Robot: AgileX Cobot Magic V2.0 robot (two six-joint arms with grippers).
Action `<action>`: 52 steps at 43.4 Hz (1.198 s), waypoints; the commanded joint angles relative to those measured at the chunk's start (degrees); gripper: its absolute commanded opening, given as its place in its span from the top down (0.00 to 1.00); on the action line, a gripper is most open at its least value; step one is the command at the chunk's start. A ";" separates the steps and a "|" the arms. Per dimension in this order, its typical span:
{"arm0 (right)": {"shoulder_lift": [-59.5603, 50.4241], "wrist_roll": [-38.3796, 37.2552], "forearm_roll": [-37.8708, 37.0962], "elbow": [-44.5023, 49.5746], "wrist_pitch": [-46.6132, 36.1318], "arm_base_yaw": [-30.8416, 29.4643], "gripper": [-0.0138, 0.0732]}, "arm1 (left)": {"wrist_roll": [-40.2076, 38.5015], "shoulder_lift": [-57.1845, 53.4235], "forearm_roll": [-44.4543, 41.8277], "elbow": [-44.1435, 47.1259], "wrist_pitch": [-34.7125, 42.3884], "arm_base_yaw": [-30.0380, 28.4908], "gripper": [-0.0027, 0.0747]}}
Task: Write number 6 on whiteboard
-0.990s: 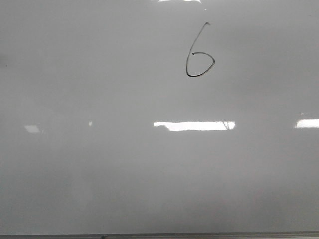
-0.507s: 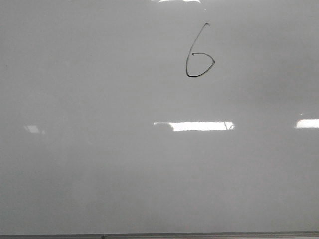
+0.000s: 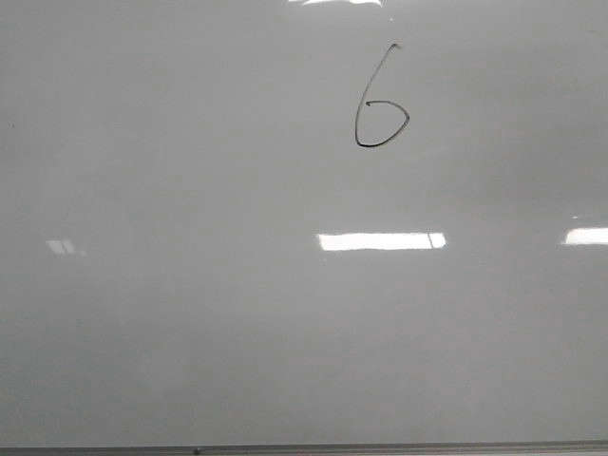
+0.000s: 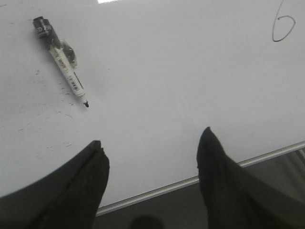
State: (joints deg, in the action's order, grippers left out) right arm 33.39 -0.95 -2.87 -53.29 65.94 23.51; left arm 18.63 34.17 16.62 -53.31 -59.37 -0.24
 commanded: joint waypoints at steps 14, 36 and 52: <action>0.26 -0.19 -0.43 -0.53 -4.69 -0.21 0.72 | -2.85 0.27 -1.62 -1.94 6.88 0.11 0.79; 0.26 -0.19 -0.43 -0.53 -5.57 -0.21 0.92 | -2.85 0.27 -2.60 -1.94 6.88 0.11 0.99; 0.26 -0.19 -0.43 -0.53 -5.57 -0.21 0.92 | -2.85 0.27 -2.60 -1.94 6.88 0.11 0.99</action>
State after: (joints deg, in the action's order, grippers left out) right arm 33.39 -1.00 -2.87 -52.50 64.05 23.51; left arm 16.38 34.17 12.68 -53.31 -56.57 -0.24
